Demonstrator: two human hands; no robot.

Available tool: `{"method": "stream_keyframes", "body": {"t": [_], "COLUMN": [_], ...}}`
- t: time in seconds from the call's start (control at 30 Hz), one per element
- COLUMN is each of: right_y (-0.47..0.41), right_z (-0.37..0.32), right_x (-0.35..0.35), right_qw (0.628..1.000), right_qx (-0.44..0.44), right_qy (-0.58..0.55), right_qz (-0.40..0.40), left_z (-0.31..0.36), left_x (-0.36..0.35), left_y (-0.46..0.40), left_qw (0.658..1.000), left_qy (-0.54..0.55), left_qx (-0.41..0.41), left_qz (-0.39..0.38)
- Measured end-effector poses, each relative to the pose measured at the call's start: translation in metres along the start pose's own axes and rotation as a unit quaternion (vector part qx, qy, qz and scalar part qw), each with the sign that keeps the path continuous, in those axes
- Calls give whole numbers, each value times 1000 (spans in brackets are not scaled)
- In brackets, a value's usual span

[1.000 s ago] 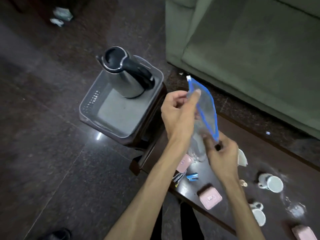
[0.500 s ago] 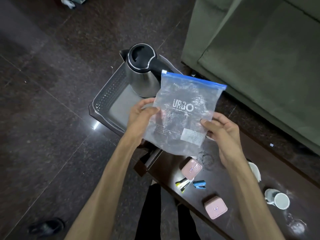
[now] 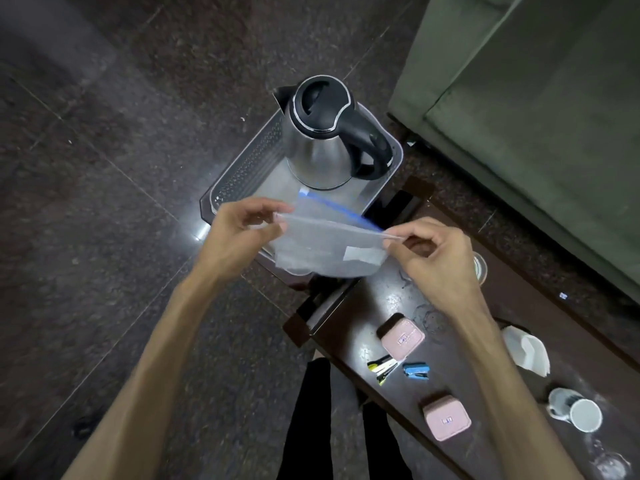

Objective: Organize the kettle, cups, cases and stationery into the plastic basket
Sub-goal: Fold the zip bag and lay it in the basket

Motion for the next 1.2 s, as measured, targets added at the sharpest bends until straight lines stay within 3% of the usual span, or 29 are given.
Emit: {"method": "stream_keyframes", "body": {"t": [0.1,0.23,0.4,0.57,0.7,0.77,0.9,1.1,1.2], "right_y": [-4,-23,-37,-39,-33,-29,-13,-3,3], "right_z": [-10,10,29,21,1,-9,-1,17,12], "right_x": [-20,-74,-146,-190,-200,-204,-229,-237,-217], "right_qw": [1000,994,984,947,924,928,902,886,918], "right_qx": [16,-98,-154,-34,77,133,210,222,198], "right_qy": [7,-30,69,305,368,341,337,354,295], "right_qz": [-11,-35,-53,-95,-68,-60,-167,-202,-174], "left_z": [-6,-19,-39,-51,-36,-32,-65,-93,-82], "left_x": [21,25,20,-14,-17,-19,-33,-41,-38], "left_y": [-11,-47,-113,-139,-117,-102,-89,-85,-74], "left_qw": [998,997,959,891,857,857,874,877,887], "left_qy": [-37,-54,-259,-431,-438,-420,-442,-455,-414], "left_qx": [-17,3,-44,-137,-251,-275,-197,-154,-197], "left_qz": [39,48,103,42,106,117,36,12,51]}}
Point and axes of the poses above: each hand's wrist, its own y-axis away from the middle knuckle, its own x-axis out of the back of the hand, z = x × y, the point moved 9 cm from there along -y, towards the middle knuckle, and after that the axes turned 14 degrees about z, right-handed, at the moved point
